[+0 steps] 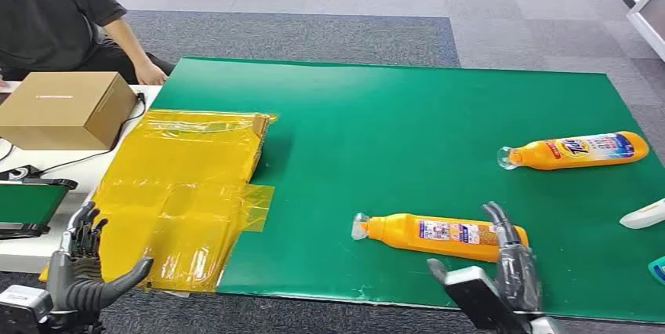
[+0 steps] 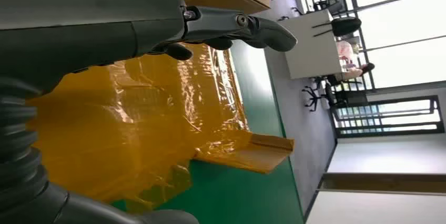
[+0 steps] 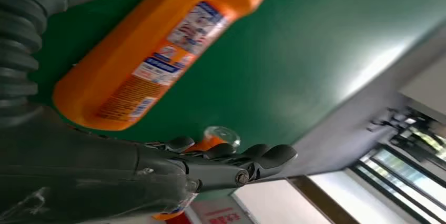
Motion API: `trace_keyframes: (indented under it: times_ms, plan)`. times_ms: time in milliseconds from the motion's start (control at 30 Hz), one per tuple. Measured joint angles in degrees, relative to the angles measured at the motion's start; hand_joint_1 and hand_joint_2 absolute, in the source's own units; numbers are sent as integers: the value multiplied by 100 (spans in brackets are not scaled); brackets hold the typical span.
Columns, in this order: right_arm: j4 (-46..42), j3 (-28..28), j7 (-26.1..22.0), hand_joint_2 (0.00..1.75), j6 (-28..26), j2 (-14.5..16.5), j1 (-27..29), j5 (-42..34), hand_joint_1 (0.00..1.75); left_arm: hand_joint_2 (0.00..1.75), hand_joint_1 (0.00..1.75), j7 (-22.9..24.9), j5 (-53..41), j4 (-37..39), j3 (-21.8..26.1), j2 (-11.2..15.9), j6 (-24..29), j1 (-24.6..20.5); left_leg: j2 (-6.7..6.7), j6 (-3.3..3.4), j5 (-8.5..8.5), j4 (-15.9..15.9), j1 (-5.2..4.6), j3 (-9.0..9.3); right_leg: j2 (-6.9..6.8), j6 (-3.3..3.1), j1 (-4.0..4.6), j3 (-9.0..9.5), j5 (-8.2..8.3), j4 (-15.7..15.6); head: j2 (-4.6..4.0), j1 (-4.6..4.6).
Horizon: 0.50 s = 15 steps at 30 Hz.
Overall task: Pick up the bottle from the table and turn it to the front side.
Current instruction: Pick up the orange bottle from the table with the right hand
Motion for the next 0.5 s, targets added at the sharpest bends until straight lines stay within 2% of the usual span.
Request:
trace_keyframes:
  times_ms: [67, 200, 300, 500]
  plan:
    - [100, 5, 244, 175, 182, -126, -91, 183, 0, 175, 0, 0, -32, 25, 57, 0, -8, -31, -1, 2, 1, 0, -1, 0, -1, 2, -1, 1, 1, 0, -1, 1]
    - [540, 2, 870, 175, 975, -612, -445, 693, 0, 175, 0, 0, -95, 149, 170, 2, 8, -168, -1, 5, 3, 2, -4, -1, -1, 4, -5, 3, 8, 0, -1, 1]
    - [930, -2, 1016, 175, 1466, -925, -767, 877, 0, 175, 0, 0, -97, 253, 178, 5, 39, -252, -1, 6, 4, 3, -4, 7, 0, 5, -6, 5, 9, -1, 0, -1]
    - [1553, 35, 1233, 175, 1849, -1271, -1352, 1254, 0, 175, 0, 0, -118, 395, 182, 13, 84, -334, -4, 7, -8, 3, -3, 52, -3, 12, -4, 23, -8, -4, 0, -1]
